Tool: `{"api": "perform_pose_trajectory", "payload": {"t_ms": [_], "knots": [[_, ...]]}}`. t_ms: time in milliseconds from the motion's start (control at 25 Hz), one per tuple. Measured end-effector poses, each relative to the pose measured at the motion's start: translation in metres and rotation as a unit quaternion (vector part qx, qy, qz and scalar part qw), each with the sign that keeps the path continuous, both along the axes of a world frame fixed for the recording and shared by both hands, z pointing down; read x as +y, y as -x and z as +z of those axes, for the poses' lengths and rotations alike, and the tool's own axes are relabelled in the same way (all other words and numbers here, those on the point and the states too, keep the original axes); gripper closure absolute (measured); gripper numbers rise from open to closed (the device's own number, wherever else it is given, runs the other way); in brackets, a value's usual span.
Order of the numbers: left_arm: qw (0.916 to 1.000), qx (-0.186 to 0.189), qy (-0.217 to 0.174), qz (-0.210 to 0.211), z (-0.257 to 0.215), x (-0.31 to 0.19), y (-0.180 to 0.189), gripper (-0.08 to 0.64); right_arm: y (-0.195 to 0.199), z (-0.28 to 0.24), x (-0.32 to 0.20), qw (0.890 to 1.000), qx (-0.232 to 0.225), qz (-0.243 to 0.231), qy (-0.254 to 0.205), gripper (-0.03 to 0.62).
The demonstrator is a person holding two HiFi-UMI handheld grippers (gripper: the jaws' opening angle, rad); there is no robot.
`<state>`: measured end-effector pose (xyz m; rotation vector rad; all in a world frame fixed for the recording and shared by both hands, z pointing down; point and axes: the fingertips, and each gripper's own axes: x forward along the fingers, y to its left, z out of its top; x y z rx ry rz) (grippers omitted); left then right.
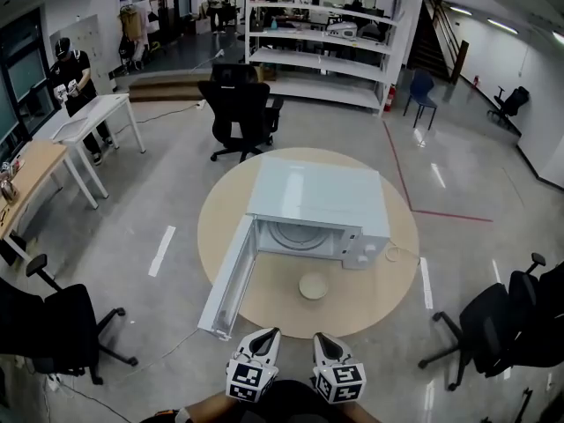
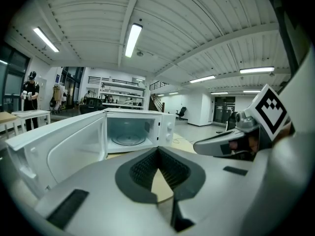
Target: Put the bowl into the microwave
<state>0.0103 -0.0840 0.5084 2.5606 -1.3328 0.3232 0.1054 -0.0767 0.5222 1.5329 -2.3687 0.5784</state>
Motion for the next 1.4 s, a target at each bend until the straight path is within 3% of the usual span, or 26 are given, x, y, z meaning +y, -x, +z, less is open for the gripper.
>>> {"api": "perform_pose_trajectory", "payload": {"t_ms": [280,840,1000,1400], "knots": [[0.9997,0.012,0.02,0.012,0.005,-0.024,0.006,0.514,0.007,0.0,-0.02,1.0,0.02,0.012,0.003,0.577],[0.9981,0.037,0.009,0.048,0.014,-0.066,0.021,0.514,0.027,0.003,-0.053,0.998,0.052,0.041,0.012,0.577],[0.9965,0.046,0.025,0.065,0.014,-0.068,0.024,0.514,0.034,0.004,-0.054,0.997,0.06,0.049,0.018,0.577],[0.9954,0.065,0.014,0.069,0.014,-0.081,0.041,0.514,0.054,0.007,-0.062,0.996,0.072,0.051,0.019,0.576]]}}
